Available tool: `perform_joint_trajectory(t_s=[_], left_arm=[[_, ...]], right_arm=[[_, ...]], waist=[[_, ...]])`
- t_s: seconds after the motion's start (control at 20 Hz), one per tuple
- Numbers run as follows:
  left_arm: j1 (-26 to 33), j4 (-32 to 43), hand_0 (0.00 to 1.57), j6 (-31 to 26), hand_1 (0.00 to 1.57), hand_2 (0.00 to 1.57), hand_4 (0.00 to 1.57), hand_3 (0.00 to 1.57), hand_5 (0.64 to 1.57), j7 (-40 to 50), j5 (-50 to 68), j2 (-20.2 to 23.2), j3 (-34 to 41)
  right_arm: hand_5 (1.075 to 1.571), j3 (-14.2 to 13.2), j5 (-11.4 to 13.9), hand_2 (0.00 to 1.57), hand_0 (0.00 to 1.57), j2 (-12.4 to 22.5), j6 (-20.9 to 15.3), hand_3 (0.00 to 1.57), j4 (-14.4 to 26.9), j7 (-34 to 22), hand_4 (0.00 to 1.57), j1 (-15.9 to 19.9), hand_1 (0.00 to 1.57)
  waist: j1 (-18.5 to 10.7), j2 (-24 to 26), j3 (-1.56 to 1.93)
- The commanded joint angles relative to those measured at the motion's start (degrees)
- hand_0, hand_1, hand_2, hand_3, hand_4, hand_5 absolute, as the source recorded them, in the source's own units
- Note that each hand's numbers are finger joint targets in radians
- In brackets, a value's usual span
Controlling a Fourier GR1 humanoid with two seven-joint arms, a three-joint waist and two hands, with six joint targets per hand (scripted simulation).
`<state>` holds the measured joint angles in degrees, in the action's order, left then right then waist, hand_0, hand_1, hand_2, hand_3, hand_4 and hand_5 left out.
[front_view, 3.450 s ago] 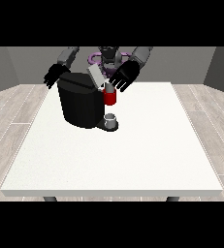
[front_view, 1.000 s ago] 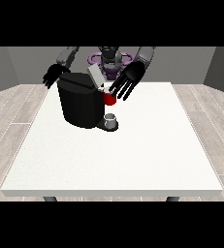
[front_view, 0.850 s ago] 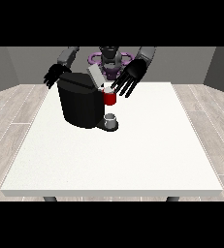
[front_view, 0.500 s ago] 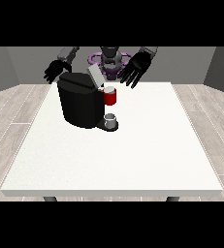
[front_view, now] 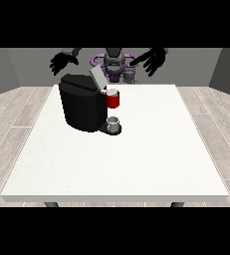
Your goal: Insert the coffee pod into the coffee machine and close the lid
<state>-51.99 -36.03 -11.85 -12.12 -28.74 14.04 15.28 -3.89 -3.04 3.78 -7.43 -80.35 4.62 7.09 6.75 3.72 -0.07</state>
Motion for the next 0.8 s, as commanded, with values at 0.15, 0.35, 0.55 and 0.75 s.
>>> perform_joint_trajectory(t_s=[0.15, 0.35, 0.55, 0.75], left_arm=[[8.61, -1.08, 0.0, -2.18, 0.0, 0.0, 0.0, 0.0, 1.571, -2.54, 7.95, -5.22, 4.63], [12.5, -2.51, 0.0, -3.7, 0.0, 0.0, 0.23, 0.0, 1.571, -1.68, 11.39, -7.39, 5.92], [15.98, -4.49, 0.0, -4.25, 0.0, 0.0, 0.0, 0.0, 1.571, -2.69, 13.04, -9.0, 5.71], [19.04, -7.52, 0.0, -6.56, 0.0, 0.0, 0.0, 0.0, 1.571, -0.22, 15.99, -11.8, 5.08]], right_arm=[[1.571, -0.46, -2.59, 0.0, 0.0, 3.97, 6.02, 0.0, -2.27, -1.41, 0.26, -0.71, 0.0], [1.571, -0.44, -2.33, 0.0, 0.0, 5.8, 6.8, 0.0, -4.23, -4.11, 0.04, 0.2, 0.0], [1.571, 0.01, -3.26, 0.0, 0.0, 6.61, 8.96, 0.0, -4.45, -5.73, 0.0, 3.14, 0.0], [1.571, 2.83, 0.01, 0.0, 0.0, 6.08, 7.3, 0.0, -4.91, -10.55, 0.0, 4.94, 0.0]], waist=[[-6.32, 7.41, 0.06], [-8.35, 10.42, 0.07], [-11.92, 9.4, 0.08], [-13.95, 11.62, 0.07]])
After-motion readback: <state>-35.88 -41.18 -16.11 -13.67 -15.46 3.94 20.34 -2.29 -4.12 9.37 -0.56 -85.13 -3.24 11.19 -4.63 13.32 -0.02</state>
